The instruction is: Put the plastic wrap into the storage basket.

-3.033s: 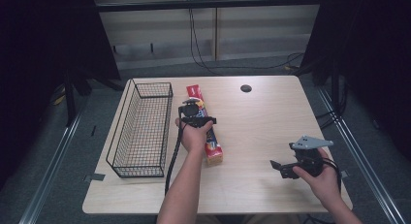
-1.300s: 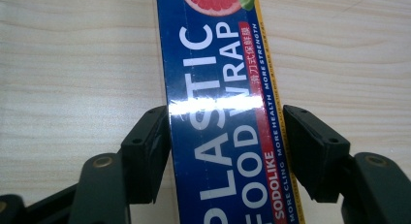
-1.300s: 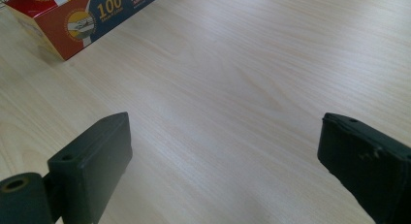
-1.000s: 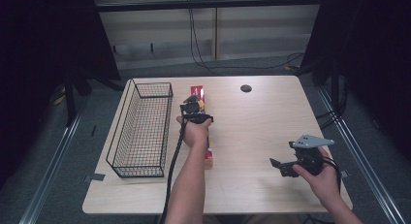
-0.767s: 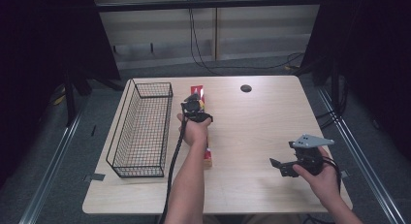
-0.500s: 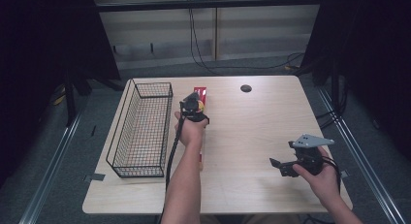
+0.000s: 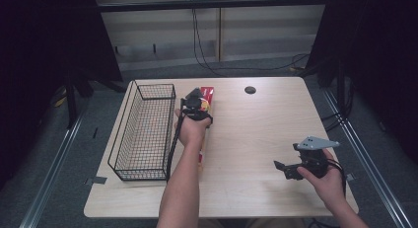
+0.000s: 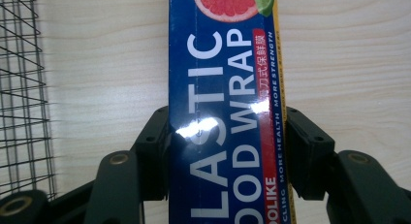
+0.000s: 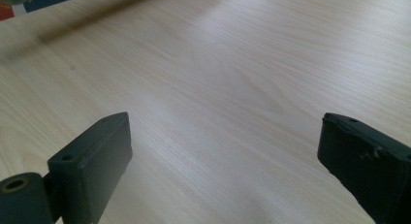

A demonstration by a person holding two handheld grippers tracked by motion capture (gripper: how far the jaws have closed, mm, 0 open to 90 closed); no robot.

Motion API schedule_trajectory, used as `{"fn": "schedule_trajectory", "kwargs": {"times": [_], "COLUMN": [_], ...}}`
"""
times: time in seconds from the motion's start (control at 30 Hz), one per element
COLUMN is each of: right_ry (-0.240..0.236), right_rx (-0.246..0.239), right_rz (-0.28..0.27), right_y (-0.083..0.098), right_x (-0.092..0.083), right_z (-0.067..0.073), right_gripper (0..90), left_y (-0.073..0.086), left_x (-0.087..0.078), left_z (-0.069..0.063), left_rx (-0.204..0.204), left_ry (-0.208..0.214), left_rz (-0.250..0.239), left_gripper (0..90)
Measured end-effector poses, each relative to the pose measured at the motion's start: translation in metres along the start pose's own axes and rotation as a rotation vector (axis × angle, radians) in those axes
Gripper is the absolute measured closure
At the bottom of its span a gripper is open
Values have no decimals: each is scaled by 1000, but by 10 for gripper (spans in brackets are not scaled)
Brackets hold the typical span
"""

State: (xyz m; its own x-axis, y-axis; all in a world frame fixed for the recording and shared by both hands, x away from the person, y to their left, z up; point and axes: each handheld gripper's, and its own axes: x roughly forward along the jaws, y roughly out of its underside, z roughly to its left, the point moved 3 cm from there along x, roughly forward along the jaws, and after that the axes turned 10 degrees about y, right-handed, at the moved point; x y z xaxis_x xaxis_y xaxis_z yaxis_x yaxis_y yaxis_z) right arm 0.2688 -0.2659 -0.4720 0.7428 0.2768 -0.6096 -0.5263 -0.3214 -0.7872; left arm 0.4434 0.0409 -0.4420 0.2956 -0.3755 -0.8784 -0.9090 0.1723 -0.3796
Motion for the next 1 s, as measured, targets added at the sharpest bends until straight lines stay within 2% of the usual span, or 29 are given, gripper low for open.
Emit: {"fn": "schedule_trajectory", "kwargs": {"times": [0.43,0.77,0.87,1.0], "right_ry": [-14,-11,-14,-4], "right_rx": [4,9,6,10], "right_rz": [-14,-17,-17,-15], "right_y": [-1,-1,-1,-2], "right_x": [0,0,0,-1], "right_z": [0,-1,-1,0], "right_gripper": [51,51,51,51], "left_y": [-5,-9,-9,-8], "left_x": [-35,-63,-69,-75], "left_z": [-1,8,11,14], "left_rx": [-4,-14,-9,-22], "left_ry": [5,0,-14,-2], "left_rz": [-8,-19,-23,-32], "left_gripper": [443,443,443,443]}}
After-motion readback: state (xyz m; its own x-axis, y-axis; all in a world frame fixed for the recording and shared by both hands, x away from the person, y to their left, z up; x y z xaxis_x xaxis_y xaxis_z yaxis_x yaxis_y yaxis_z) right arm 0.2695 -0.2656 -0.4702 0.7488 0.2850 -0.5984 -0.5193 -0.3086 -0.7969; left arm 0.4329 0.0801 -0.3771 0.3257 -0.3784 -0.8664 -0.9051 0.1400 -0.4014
